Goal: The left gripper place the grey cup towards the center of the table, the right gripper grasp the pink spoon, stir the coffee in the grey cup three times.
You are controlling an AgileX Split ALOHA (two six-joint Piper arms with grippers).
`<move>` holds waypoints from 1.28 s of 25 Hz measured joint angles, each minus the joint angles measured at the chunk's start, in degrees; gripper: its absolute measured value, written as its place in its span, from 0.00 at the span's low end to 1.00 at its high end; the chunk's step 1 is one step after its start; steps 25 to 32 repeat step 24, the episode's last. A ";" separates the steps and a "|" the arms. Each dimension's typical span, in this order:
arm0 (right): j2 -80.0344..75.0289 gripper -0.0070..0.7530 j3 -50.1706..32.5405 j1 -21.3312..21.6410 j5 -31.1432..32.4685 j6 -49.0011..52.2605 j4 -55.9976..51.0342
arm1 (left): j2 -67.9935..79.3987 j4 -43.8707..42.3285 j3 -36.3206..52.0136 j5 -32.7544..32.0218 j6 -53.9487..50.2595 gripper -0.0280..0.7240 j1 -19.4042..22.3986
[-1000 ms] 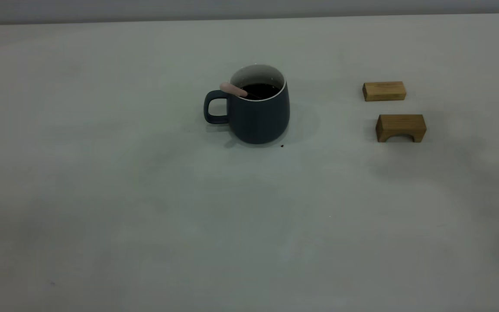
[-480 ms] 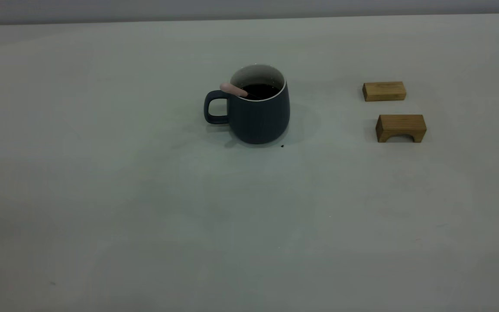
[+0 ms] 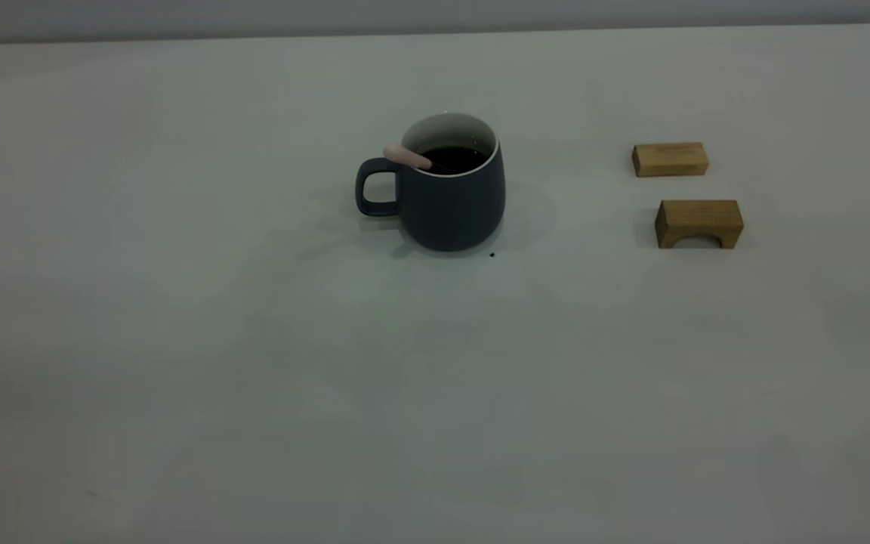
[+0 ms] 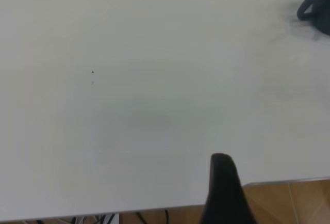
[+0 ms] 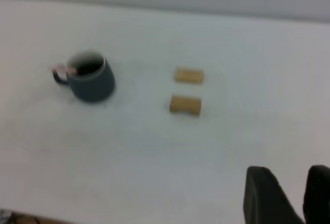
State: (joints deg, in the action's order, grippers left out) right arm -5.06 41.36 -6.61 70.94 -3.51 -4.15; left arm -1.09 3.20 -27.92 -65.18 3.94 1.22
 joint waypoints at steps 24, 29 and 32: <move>3.98 0.32 -13.30 1.70 -4.10 -0.12 0.51 | 0.00 0.00 0.00 -0.06 0.00 0.79 0.00; 3.98 0.32 -13.30 1.70 -4.10 -0.12 0.51 | 0.00 0.00 0.00 -0.06 0.00 0.79 0.00; 3.98 0.32 -13.30 1.70 -4.10 -0.12 0.51 | 0.00 0.00 0.00 -0.06 0.00 0.79 0.00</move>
